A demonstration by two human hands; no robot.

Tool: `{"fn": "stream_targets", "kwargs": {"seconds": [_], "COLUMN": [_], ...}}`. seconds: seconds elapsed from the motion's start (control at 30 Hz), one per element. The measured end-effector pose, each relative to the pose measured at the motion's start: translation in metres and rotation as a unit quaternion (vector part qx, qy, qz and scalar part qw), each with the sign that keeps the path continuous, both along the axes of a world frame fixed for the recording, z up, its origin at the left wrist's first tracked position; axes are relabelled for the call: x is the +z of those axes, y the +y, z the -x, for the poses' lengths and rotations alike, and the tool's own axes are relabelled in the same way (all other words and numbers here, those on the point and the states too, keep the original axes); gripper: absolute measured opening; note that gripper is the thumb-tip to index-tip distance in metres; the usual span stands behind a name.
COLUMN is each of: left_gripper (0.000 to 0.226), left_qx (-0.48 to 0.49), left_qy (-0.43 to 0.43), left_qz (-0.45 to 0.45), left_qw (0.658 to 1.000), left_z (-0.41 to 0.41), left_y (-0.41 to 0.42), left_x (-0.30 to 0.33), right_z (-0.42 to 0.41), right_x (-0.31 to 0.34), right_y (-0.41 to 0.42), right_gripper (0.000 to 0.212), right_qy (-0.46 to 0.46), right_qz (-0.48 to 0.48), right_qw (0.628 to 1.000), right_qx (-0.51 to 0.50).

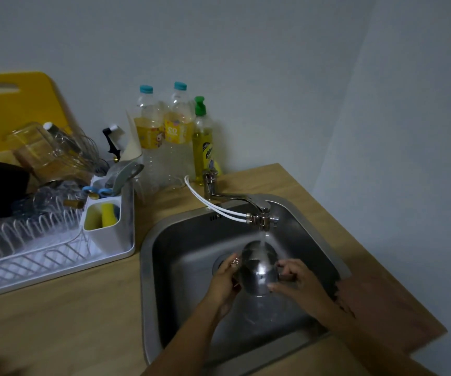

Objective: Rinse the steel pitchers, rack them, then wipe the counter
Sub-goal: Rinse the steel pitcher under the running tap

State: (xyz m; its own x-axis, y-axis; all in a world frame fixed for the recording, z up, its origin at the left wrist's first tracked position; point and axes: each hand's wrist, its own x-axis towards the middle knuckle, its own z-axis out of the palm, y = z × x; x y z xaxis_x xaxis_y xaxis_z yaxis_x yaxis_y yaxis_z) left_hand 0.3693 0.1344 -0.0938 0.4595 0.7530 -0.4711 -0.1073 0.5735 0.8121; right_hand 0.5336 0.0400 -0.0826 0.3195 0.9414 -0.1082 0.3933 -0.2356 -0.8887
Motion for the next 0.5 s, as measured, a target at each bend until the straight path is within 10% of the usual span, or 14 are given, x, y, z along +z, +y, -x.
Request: {"fn": "stream_targets", "kwargs": {"seconds": [0.3, 0.5], "left_gripper": [0.020, 0.024], "left_qx": [0.044, 0.024], "left_qy": [-0.079, -0.018], "left_qz": [0.127, 0.136], "left_qw": [0.988, 0.990], "left_z": [-0.008, -0.001], "left_y": [0.007, 0.004], "left_x": [0.001, -0.007], "right_z": [0.007, -0.003], "right_x": [0.004, 0.018], "right_y": [0.010, 0.036], "right_gripper": [0.030, 0.029], "right_qy": [-0.158, 0.011], "right_qz": [-0.057, -0.001], "right_qw": [0.985, 0.997], "right_qx": [0.049, -0.072]}}
